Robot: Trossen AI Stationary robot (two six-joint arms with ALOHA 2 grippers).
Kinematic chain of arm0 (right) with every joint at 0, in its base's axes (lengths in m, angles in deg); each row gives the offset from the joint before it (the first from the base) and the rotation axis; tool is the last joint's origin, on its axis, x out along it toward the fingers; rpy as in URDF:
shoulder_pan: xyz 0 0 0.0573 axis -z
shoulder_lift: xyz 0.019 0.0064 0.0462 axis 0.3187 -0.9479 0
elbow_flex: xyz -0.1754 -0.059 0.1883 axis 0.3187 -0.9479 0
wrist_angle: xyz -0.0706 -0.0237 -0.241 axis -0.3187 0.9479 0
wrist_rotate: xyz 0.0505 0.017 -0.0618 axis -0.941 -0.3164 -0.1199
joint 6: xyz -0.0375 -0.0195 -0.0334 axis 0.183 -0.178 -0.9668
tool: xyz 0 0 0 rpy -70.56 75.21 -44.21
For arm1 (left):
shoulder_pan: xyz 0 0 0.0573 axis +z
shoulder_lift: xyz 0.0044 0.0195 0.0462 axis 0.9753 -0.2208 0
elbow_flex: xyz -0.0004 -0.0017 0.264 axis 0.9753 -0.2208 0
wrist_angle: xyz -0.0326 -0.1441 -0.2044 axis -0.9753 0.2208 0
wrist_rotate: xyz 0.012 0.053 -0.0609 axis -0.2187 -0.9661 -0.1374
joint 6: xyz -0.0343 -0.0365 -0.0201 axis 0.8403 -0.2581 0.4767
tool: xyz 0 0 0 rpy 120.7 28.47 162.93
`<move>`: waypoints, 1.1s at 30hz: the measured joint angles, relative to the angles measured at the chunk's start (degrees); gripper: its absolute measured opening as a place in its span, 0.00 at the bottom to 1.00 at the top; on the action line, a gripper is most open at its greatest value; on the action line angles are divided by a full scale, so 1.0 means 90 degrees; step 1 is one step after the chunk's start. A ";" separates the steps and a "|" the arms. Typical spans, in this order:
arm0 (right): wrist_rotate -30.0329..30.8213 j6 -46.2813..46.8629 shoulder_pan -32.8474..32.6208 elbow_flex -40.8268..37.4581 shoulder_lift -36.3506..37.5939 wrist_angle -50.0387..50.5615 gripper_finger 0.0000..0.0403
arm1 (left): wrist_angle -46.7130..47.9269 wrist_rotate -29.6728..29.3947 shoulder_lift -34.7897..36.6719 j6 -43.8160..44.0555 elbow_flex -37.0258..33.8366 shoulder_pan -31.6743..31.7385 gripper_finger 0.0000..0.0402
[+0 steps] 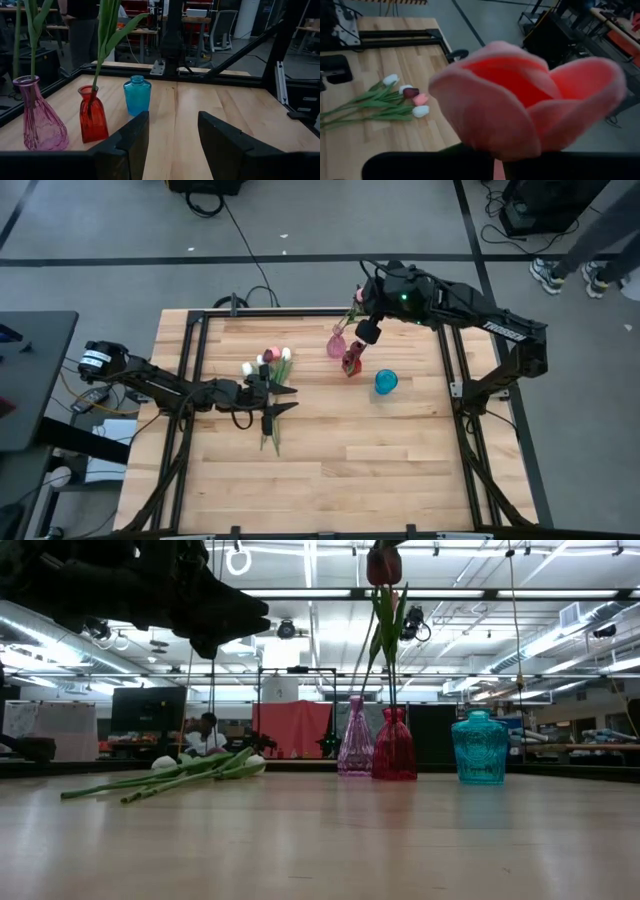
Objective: Sort flowers into vase by color
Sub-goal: Put the pink flower into the pink vase
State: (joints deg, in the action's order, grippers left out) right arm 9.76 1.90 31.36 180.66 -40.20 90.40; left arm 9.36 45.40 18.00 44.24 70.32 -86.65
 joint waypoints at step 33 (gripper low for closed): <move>-0.0204 0.0097 0.0133 0.0060 -0.0720 0.0151 0.06 | 0.0016 -0.0002 0.0000 0.0064 -0.0002 -0.0002 0.43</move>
State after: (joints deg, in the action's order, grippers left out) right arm 7.92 2.78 32.55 181.20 -46.68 91.76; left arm 9.50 45.38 18.00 44.82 70.30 -86.67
